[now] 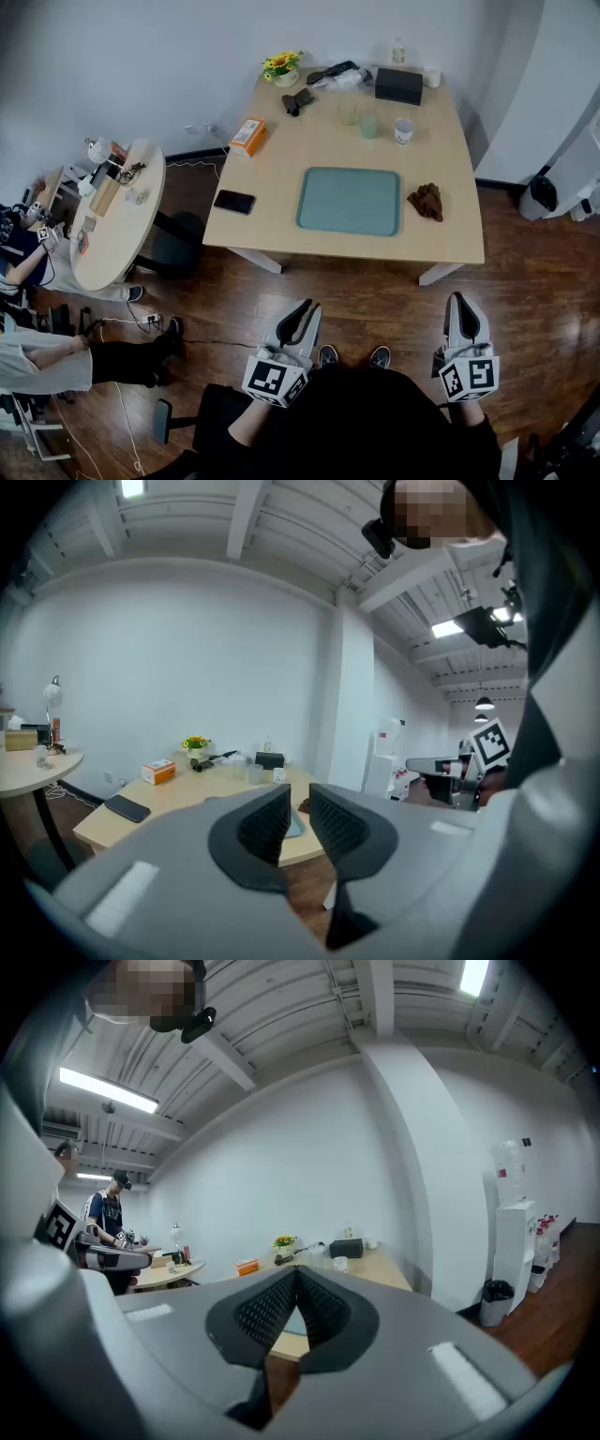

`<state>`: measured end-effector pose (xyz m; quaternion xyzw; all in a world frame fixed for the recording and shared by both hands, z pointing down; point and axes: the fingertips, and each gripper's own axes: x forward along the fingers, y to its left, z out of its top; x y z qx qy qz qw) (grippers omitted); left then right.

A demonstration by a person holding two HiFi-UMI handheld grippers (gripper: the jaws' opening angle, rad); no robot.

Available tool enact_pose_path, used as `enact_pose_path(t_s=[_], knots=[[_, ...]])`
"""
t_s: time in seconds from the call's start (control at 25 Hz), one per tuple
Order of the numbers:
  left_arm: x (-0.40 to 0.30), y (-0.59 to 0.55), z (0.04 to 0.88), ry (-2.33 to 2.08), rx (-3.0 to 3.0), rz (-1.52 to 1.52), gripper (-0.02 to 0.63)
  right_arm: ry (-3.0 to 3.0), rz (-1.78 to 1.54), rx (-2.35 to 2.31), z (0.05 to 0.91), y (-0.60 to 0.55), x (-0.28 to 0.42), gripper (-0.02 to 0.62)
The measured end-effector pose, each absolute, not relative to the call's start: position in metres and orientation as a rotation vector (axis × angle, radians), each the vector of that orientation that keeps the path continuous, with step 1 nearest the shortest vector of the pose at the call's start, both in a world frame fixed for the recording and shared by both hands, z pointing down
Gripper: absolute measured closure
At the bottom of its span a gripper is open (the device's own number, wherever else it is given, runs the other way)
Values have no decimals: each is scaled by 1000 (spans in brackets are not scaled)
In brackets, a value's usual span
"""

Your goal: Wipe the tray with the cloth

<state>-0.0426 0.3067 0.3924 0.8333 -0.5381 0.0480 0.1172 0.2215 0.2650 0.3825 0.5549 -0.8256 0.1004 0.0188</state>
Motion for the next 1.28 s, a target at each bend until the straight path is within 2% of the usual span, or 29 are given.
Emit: enact_pose_path(t_s=[0.12,0.32,0.44,0.72,1.28], knots=[[-38,299,391,-1628,2431,161,563,-2573,307,1710,388,252,235,588],[-42,281,389,-1703,2366,170,560,-2549,297,1676,402,218,250,537],[-44,264,398,-1682,2353,185,552,-2517,301,1672,409,194,252,528],[-70,177,429,-1570,2379,187,517,-2422,280,1714,426,119,224,495],[-140,23,459,-1434,2417,298,511,-2220,277,1786,452,-18,183,463]])
